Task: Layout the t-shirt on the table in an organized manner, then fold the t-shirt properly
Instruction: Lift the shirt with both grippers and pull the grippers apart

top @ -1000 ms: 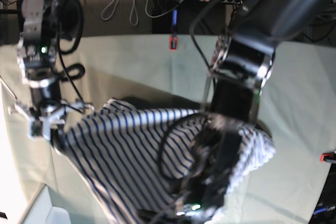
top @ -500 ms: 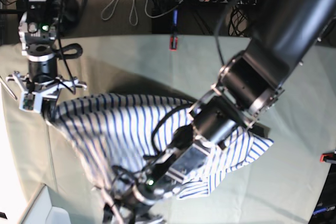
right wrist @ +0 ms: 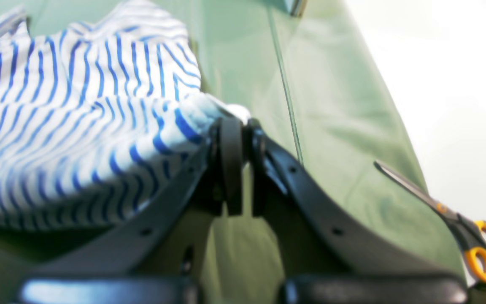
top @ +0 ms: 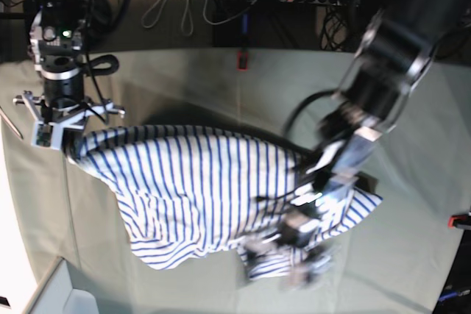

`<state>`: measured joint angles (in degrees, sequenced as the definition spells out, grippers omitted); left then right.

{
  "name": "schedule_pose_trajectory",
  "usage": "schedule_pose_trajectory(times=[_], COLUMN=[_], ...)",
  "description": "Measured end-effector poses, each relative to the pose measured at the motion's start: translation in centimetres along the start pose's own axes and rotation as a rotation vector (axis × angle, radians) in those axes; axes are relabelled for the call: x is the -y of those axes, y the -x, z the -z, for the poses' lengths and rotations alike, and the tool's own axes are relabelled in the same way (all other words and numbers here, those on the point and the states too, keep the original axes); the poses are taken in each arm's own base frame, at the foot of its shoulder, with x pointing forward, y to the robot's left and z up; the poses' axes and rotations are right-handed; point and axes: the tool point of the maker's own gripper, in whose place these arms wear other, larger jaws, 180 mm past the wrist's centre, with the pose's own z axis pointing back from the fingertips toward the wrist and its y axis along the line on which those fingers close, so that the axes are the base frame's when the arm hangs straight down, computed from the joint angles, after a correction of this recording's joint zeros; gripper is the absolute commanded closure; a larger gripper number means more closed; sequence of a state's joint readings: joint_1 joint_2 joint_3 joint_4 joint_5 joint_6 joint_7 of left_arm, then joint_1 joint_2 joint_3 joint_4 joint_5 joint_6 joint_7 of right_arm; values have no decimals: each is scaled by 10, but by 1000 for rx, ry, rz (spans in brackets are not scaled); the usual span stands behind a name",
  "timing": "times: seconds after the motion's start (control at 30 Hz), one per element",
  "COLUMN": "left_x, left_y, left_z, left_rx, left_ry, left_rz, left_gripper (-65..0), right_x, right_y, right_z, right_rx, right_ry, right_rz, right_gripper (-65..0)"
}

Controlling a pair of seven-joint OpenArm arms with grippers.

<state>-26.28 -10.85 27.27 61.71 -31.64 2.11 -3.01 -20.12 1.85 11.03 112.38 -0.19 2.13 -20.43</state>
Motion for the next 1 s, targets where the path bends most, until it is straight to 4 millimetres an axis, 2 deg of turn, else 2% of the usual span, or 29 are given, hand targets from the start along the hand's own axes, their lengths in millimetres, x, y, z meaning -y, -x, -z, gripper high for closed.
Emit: schedule_pose_trajectory(times=[0.03, 0.13, 0.3, 0.43, 0.53, 0.6, 0.67, 0.87, 0.93, 1.0], left_x=[-21, -59, -130, -156, -180, -186, -187, -193, -193, -191], left_y=[11, 41, 44, 64, 96, 111, 116, 114, 114, 114], left_z=[-14, -46, -80, -100, -114, -117, -114, -110, -110, -107], left_rx=[-20, -77, -59, -103, -183, -228, -241, -241, -241, -248], left_ry=[-38, -110, -285, -364, -436, -460, -467, -477, -477, -467], left_rz=[8, -14, -48, -77, -88, -95, -106, -105, -105, -93], left_gripper=[-485, -485, -485, -485, -485, -485, -485, -480, -422, -317], right_x=[0, -2, 3, 2, 1, 2, 2, 2, 2, 2], right_y=[-2, -3, -11, -10, -6, -7, -7, -7, -6, -6], right_z=[1, 1, 10, 12, 12, 12, 12, 12, 12, 12], right_rx=[6, 10, 28, 26, 17, 19, 20, 19, 16, 17], right_ry=[-1, -4, 2, 1, -1, -1, 0, -1, -1, -1], right_rz=[1, 5, -13, -8, -8, -9, -9, -9, -10, -10], right_gripper=[0, 0, 0, 0, 0, 0, 0, 0, 0, 0])
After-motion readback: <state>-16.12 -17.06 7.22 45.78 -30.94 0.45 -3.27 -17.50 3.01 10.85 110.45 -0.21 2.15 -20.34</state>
